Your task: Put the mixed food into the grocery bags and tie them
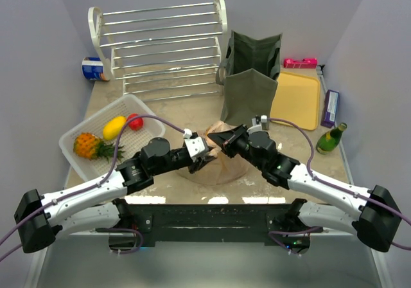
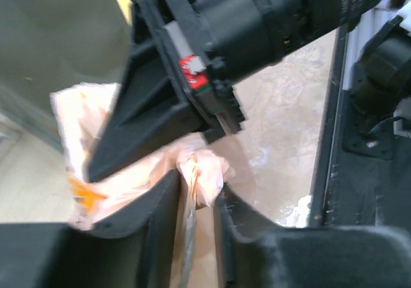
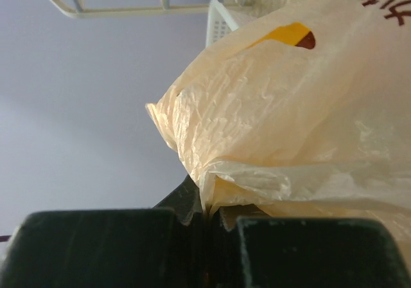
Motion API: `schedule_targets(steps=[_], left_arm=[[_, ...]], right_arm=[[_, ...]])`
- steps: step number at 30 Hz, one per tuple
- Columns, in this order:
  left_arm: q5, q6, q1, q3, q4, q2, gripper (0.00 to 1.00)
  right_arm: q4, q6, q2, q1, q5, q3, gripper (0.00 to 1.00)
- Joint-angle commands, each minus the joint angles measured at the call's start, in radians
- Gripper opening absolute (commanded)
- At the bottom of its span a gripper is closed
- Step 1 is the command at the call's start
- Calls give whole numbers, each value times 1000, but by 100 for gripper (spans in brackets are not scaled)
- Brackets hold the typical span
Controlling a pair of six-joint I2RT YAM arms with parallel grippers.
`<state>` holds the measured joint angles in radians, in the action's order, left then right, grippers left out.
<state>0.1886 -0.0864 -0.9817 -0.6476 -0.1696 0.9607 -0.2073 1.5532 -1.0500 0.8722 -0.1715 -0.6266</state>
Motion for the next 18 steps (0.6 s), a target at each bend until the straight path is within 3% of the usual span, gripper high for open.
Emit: schedule_targets(steps=[1, 2, 5, 9, 11, 14, 18], left_arm=[[-12, 115, -23, -49, 12, -14, 50], [-41, 126, -22, -55, 21, -28, 63], [-156, 177, -20, -58, 39, -114, 82], [-247, 214, -15, -37, 53, -232, 91], [-262, 211, -3, -24, 79, -252, 93], [-339, 252, 14, -4, 111, -234, 88], [-433, 319, 41, 69, -14, -228, 84]], right_arm=[[-202, -100, 16, -6, -88, 4, 0], [-233, -123, 10, -6, -94, 7, 0], [-242, -218, -18, -6, -92, -4, 0], [-280, -290, -33, -7, -66, -1, 0], [-293, -308, -33, -7, -60, -1, 0], [-305, -332, -21, -7, -56, 10, 0], [-325, -358, 11, -7, -46, 39, 0]])
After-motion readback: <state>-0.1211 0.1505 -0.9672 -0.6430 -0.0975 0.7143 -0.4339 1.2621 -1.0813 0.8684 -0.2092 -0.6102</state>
